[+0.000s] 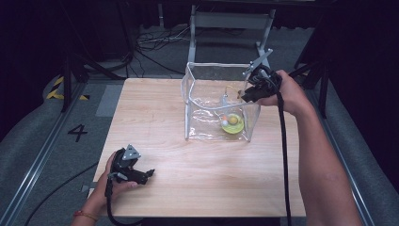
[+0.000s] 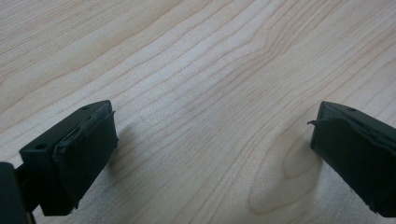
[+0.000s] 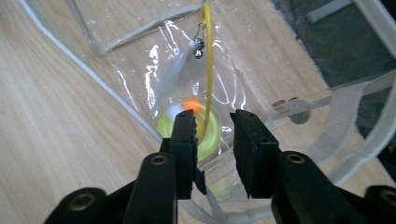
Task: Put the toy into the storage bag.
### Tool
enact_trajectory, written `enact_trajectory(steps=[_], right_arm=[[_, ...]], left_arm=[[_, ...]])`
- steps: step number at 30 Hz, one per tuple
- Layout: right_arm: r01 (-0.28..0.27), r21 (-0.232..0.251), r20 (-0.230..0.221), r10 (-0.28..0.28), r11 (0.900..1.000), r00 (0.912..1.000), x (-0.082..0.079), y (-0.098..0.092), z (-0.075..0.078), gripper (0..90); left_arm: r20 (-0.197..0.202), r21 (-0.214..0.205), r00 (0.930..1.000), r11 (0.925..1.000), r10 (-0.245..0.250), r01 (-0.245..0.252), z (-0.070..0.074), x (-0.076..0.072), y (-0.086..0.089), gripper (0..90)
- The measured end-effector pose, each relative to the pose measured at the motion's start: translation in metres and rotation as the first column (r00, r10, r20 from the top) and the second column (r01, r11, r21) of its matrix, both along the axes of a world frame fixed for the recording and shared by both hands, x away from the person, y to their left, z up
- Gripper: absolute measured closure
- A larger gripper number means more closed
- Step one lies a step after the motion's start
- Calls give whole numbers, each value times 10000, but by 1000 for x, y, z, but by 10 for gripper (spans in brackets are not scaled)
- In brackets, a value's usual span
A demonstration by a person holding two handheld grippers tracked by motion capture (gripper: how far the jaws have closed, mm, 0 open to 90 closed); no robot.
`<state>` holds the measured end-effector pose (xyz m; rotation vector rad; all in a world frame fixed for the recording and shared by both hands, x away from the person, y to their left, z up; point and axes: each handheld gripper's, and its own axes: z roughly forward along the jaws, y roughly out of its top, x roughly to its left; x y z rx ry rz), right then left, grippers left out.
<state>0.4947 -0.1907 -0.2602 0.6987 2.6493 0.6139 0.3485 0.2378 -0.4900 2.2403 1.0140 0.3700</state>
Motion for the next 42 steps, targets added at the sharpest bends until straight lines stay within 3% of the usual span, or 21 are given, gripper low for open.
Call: enact_trajectory(steps=[2,8,11,14,17,31,35,42], right_arm=[[20,198,53,-22,9998,10000,-4,-4,2,657],[219,682,796,-273,9974,9965,-18,-17,11,574],[317,721,961,-386,9969,9946,-22,-21,13,528],[523,886,1200,-628,9947,9908,-31,-29,16,442],[660,973,1557,-807,9931,9845,-39,-35,16,411],[594,1358,1960,-856,9890,9769,-70,-62,2,371],[729,1159,2204,-973,9906,9705,-81,-68,-4,364],[712,968,2274,-917,9928,9695,-96,-76,-20,340]], left_arm=[[0,2,10000,10000,-3,3,0,0,0,8],[0,2,10000,10000,0,0,0,0,0,8],[2,1,10000,10000,2,-2,0,0,0,8],[1,1,10000,10000,0,0,0,0,0,8],[-2,2,10000,10000,-1,1,0,0,0,8],[-14,-22,10000,10000,-7,7,0,0,0,8],[0,-4,10000,10000,3,-3,0,0,0,8],[-1,-4,10000,10000,1,-1,0,0,0,8]])
